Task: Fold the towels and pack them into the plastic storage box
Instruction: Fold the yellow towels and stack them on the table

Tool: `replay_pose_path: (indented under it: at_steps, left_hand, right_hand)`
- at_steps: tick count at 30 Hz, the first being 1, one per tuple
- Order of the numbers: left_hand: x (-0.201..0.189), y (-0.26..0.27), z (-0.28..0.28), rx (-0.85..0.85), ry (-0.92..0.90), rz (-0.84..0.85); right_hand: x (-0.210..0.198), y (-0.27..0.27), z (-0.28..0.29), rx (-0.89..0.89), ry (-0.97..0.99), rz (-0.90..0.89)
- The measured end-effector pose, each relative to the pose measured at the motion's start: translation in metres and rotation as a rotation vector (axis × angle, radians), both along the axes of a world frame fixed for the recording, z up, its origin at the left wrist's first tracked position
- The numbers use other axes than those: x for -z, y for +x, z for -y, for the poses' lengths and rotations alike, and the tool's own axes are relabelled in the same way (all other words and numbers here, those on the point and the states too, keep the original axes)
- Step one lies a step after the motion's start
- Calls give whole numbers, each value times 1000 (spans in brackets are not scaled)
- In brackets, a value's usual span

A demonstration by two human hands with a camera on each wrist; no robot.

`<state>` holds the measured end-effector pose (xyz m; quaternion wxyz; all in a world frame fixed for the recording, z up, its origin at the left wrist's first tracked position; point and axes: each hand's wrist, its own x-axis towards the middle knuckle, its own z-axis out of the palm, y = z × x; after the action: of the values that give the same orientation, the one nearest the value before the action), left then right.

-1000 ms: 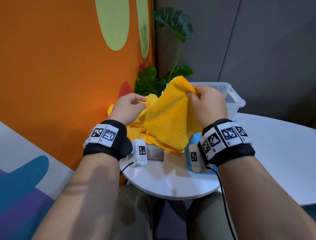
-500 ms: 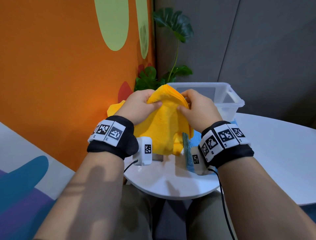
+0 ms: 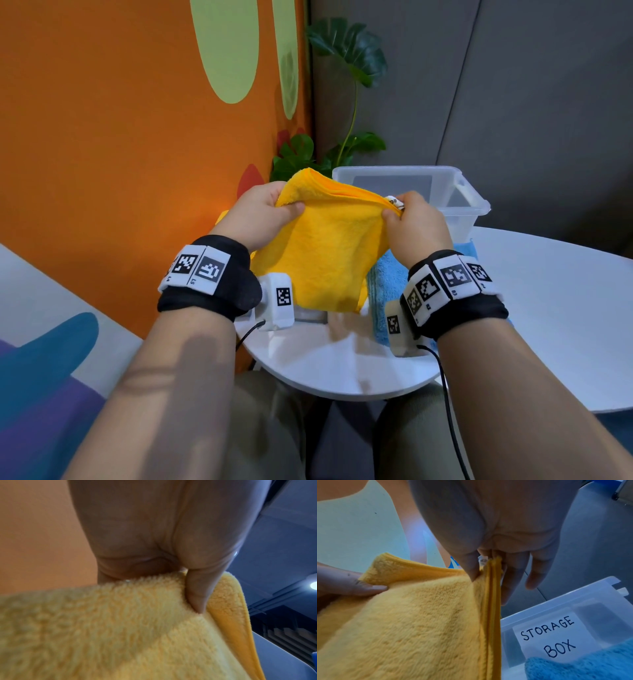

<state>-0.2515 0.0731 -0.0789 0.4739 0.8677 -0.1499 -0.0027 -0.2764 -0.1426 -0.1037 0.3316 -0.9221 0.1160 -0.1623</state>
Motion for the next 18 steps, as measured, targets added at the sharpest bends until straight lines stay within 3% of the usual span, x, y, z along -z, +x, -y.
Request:
replay_pose_path:
  at_steps: [5,10,14,18]
  left_hand:
    - [5,1,1,-45,-138,-43]
    - [7,5,1,-106,-211,-62]
    - [9,7,1,-143,-235,-81]
    - [11,9,3,-152,-234,-101]
  right_hand:
    - [1,1,-1,-21,82,28]
    - [2,0,-3,-108,212,-91]
    - [1,-3,0,-145,203,-174]
    - [4,-2,9,-72,190,-106]
